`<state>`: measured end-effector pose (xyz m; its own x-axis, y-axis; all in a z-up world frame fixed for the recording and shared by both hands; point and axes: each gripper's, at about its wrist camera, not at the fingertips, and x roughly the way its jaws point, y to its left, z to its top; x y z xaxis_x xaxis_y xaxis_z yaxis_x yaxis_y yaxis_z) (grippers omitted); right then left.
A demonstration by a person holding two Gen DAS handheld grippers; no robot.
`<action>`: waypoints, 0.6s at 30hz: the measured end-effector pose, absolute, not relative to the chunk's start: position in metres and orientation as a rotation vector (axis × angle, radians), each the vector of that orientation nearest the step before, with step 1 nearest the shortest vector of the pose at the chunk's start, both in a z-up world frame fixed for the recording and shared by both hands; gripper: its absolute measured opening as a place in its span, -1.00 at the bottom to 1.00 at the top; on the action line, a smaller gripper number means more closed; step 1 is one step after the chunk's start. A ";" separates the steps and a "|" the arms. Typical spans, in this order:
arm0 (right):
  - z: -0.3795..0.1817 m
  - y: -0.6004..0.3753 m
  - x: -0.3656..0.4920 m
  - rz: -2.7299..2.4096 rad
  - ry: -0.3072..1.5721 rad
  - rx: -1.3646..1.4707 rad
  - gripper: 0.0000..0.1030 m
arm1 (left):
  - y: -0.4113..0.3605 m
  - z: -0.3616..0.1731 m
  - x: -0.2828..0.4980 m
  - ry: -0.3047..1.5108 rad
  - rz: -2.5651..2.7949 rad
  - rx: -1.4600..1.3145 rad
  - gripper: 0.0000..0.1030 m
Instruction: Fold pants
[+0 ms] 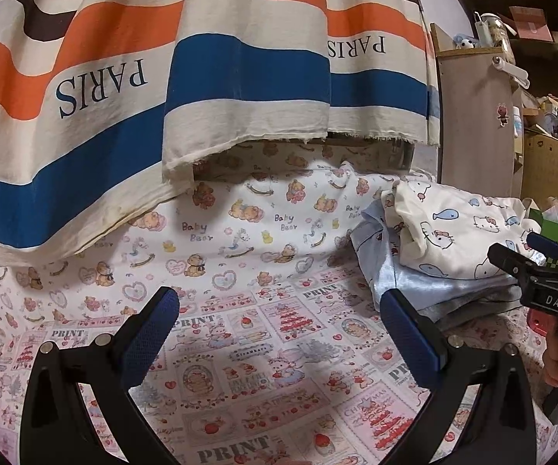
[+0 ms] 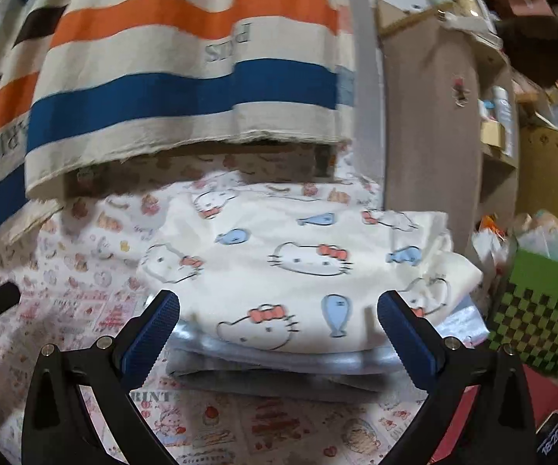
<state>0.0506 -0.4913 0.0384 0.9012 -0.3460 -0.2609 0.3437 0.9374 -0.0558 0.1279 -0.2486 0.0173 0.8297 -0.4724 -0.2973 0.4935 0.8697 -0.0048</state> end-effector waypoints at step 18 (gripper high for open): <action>0.038 -0.493 0.050 -0.371 0.268 -0.001 0.99 | -0.247 0.016 0.130 0.302 -0.507 0.073 1.00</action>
<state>0.0498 -0.4933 0.0382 0.8970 -0.3585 -0.2586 0.3583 0.9323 -0.0497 0.1300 -0.2472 0.0164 0.8308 -0.4671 -0.3025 0.4884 0.8726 -0.0060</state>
